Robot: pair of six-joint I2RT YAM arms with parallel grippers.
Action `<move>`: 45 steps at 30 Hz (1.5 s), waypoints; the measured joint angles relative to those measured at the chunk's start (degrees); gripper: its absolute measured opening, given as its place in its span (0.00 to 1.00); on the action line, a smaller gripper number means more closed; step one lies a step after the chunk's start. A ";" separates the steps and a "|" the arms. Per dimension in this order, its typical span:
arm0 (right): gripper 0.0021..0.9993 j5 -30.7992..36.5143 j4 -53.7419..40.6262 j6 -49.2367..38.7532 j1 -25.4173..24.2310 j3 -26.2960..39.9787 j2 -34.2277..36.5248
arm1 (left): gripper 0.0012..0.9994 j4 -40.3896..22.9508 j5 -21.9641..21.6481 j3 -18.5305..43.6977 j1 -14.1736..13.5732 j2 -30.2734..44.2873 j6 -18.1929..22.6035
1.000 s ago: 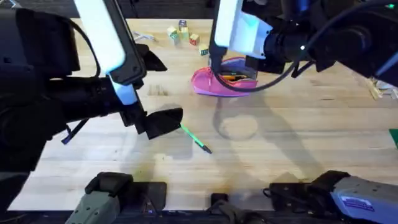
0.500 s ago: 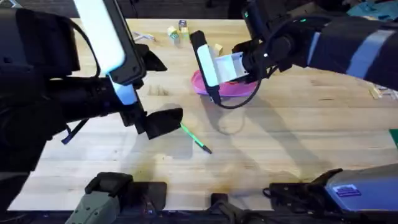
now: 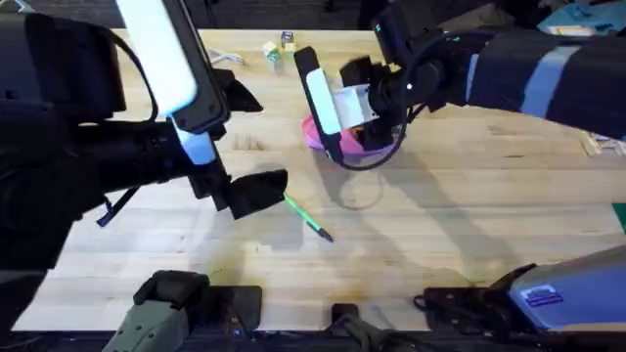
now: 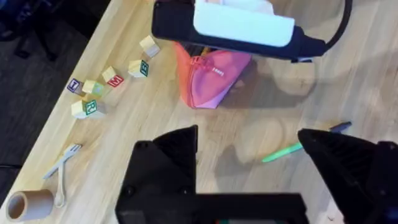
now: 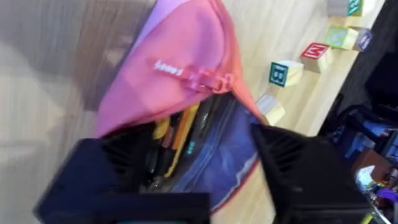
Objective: Unzip the bag, pick up the pens from the table one at a time and place them inside, then zip the bag closed.
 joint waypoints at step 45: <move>1.00 -1.00 -29.26 74.41 9.18 0.57 -35.78 | 0.99 0.00 0.00 0.00 0.00 0.01 0.00</move>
